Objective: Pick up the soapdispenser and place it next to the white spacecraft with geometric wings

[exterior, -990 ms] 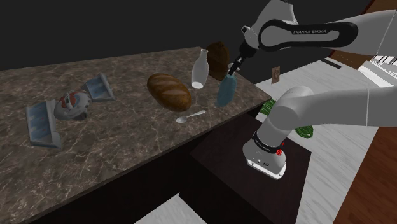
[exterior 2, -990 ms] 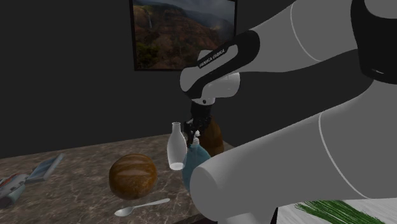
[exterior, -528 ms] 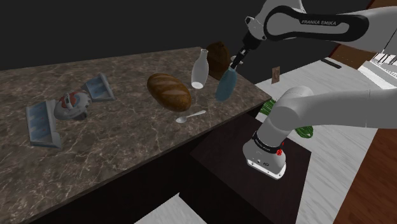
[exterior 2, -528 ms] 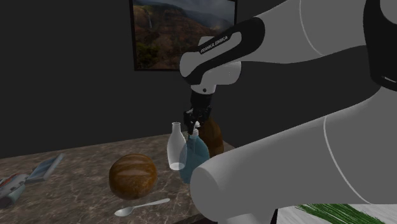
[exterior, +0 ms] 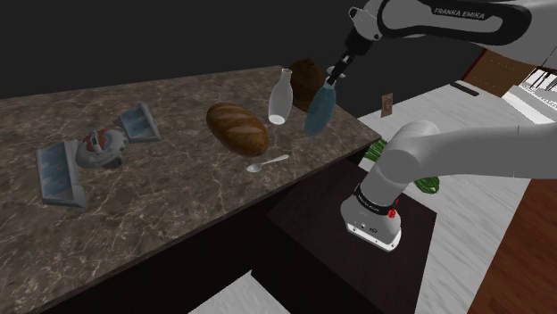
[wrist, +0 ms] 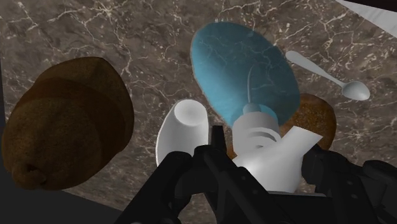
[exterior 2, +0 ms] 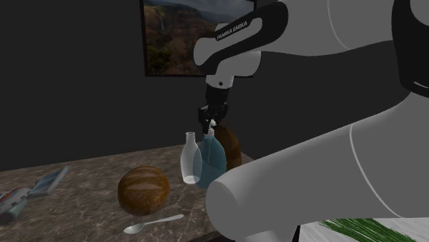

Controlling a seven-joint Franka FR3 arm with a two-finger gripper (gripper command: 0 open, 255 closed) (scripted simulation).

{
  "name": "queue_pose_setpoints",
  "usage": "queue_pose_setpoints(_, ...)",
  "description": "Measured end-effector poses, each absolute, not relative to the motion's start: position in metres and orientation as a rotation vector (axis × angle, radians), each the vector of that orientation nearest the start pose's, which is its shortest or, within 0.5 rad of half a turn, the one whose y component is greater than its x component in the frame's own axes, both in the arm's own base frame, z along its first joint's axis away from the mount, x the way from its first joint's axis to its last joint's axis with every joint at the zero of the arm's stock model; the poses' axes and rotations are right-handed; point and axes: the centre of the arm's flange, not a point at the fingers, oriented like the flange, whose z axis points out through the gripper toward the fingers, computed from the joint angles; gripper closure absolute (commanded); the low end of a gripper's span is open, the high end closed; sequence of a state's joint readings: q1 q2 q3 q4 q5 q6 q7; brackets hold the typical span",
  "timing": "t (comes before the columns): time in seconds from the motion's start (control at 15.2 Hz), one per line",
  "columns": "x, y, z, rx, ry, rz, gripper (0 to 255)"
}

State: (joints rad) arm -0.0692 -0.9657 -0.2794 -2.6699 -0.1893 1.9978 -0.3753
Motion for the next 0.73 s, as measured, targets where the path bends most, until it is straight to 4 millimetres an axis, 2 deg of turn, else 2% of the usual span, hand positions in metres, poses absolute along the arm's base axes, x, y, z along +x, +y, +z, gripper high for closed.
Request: queue_pose_setpoints(0.73, 0.276, -0.123, 0.581, -3.139, -0.263, -0.442, 255)
